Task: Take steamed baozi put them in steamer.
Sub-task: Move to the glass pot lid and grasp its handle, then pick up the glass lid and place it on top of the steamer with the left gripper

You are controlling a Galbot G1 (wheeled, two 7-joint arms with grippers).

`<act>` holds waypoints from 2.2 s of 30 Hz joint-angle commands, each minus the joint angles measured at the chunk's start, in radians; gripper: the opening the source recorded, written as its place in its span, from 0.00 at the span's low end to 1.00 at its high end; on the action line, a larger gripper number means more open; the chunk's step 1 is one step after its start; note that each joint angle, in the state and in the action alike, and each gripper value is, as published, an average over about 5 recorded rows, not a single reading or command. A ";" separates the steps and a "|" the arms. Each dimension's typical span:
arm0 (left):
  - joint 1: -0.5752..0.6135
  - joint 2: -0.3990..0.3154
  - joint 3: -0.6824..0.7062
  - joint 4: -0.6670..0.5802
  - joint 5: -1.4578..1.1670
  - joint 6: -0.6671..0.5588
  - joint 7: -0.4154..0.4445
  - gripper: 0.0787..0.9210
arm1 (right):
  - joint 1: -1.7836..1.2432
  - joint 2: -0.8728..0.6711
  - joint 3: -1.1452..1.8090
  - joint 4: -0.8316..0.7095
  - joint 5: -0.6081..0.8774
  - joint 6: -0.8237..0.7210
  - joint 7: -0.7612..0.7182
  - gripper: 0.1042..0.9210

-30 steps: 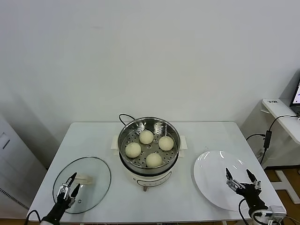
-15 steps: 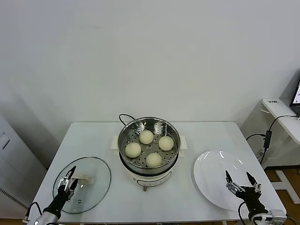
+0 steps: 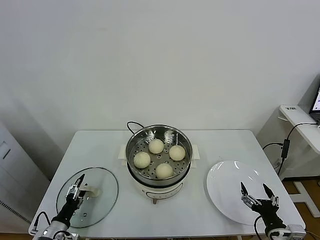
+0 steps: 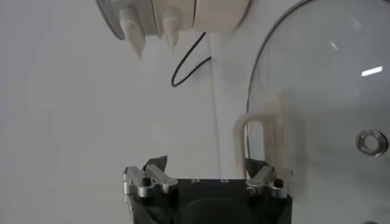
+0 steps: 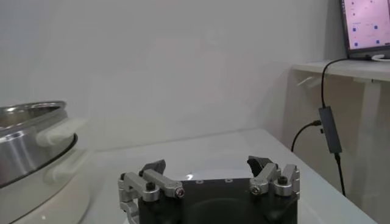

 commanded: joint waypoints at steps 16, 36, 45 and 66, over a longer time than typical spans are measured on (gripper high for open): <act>0.057 0.132 0.017 -0.230 -0.365 0.126 0.108 0.17 | 0.026 -0.029 -0.005 0.012 0.002 -0.006 0.006 0.88; -0.105 0.448 0.565 -0.676 -0.502 0.978 0.441 0.04 | 0.036 -0.075 0.017 -0.039 0.002 -0.023 -0.091 0.88; -0.388 0.320 0.912 -0.584 -0.318 1.144 0.495 0.04 | -0.007 -0.049 0.056 -0.036 -0.019 -0.019 -0.097 0.88; -0.684 0.091 1.219 -0.276 -0.185 1.184 0.528 0.04 | -0.041 -0.015 0.070 -0.035 -0.044 -0.015 -0.102 0.88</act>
